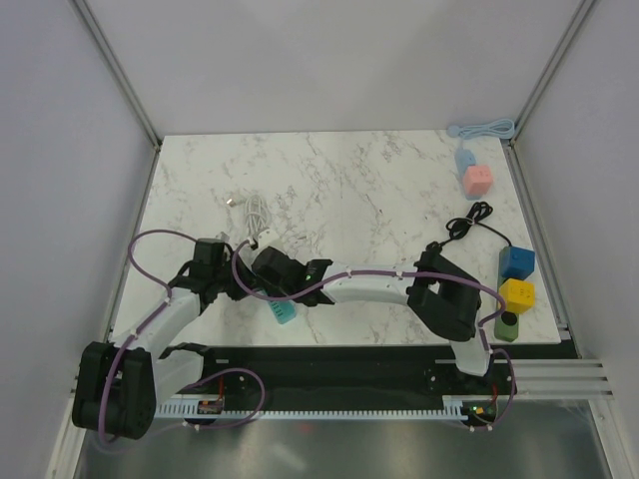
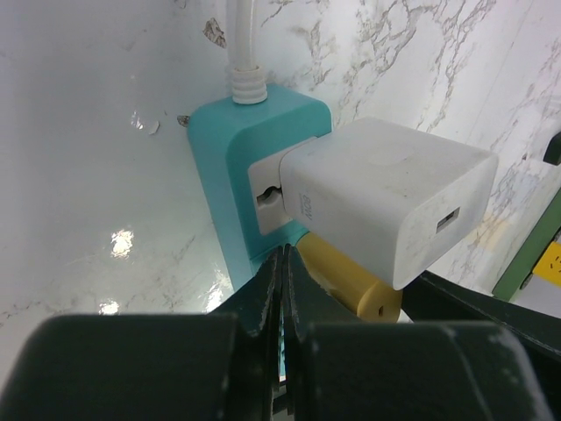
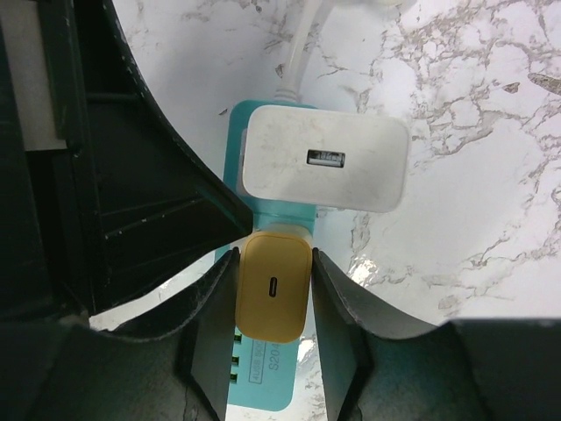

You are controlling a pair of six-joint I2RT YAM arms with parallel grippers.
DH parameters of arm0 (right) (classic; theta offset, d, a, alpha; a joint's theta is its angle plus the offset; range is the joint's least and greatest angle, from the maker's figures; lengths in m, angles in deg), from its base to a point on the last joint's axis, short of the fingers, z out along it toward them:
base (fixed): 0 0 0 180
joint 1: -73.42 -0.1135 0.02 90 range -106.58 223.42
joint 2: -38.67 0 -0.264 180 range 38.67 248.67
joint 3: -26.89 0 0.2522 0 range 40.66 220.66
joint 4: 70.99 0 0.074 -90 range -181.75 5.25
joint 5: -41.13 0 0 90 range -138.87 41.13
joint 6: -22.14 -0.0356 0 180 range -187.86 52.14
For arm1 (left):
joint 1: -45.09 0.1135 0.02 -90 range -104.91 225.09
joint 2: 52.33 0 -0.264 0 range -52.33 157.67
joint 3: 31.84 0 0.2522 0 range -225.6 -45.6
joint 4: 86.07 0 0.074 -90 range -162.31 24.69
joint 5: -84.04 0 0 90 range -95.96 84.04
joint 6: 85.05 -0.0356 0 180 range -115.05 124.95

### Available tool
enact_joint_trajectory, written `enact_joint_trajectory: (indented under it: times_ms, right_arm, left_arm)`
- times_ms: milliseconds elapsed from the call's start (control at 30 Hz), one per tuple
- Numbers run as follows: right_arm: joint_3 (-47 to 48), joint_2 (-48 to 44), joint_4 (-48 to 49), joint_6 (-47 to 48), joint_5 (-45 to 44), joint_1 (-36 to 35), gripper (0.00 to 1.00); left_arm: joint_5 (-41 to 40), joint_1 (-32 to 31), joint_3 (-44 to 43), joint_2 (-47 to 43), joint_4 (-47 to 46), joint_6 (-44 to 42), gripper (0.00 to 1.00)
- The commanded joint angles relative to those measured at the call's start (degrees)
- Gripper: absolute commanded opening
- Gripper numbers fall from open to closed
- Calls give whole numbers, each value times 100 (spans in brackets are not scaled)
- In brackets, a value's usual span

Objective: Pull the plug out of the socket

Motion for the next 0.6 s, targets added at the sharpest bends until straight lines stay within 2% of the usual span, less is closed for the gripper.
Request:
enact_joint_trajectory:
  times_ms: [0,233,333,367,433,567]
  right_arm:
    - [292,109,-21,80,-185,-61,44]
    - [485,180,-144,36,-334,-158,29]
    - [590,180,-240,-8,-422,-193,18]
    - [617,180,-275,-17,-501,-202,9]
    - [705,198,-337,-69,-580,-237,1]
    - [855,224,-539,-210,-783,-255,0]
  left_arm:
    - [-818,35,112,248,683,-142,2]
    - [-862,35,112,424,692,-107,2]
    - [-897,35,112,451,692,-98,2]
    - [-897,35,103,460,692,-98,2]
    - [-915,35,111,477,701,-98,2]
    - [-933,35,120,521,701,-98,2]
